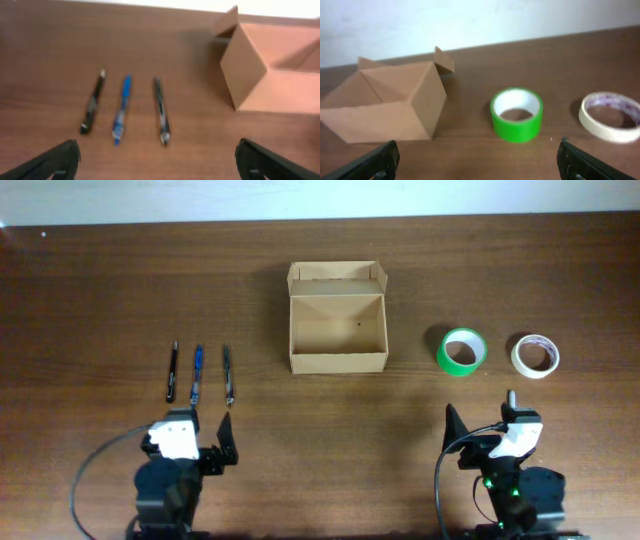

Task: Pack container
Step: 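Reach the right gripper to the green tape roll and grasp it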

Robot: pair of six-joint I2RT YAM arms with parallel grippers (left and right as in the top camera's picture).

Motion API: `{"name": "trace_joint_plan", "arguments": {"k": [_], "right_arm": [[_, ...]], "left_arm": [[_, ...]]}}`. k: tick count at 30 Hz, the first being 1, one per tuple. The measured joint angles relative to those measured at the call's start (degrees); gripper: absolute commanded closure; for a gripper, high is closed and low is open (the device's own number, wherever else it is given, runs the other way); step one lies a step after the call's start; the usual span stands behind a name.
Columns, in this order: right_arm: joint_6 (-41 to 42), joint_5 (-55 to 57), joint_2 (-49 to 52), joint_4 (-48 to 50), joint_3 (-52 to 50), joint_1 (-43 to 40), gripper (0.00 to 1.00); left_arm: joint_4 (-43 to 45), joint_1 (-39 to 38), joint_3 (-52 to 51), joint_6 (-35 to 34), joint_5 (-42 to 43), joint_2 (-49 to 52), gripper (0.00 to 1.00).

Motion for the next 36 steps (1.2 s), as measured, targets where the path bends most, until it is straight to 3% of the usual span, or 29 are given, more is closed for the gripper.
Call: {"name": "trace_joint_plan", "arguments": {"k": [5,12,15,17,19,24,29,36], "right_arm": [[0.09,-0.83,9.88,-3.41,10.56,0.02,0.01],[-5.07,-1.64,47.41,-25.27,43.98,-0.04,0.01],[-6.62,-3.65,59.36,-29.16,56.54,-0.02,0.01],[-6.88,-5.11,64.15,-31.58,61.33,-0.04,0.01],[-6.27,-6.12,69.92,-30.67,65.00,-0.04,0.08],[3.54,-2.34,80.30,-30.67,66.88,-2.67,0.08],[12.31,-1.33,91.71,-31.50,66.93,-7.93,0.18],[17.75,-0.50,102.07,-31.58,66.93,-9.35,0.30]], "left_arm": [[-3.21,0.02,18.75,-0.15,-2.05,18.67,0.01],[-17.25,0.02,50.23,-0.02,-2.43,52.57,0.01],[-20.39,0.15,59.74,0.28,-2.45,62.99,0.01],[-20.41,0.28,62.58,0.31,-2.43,67.32,0.01],[-20.24,0.87,64.22,0.33,-2.16,72.52,0.01],[-20.22,3.15,64.24,0.33,-1.99,79.10,0.01],[-20.09,3.72,64.24,0.33,-1.99,80.76,0.01],[-20.11,3.69,64.24,0.33,-1.99,80.96,0.01]]}}
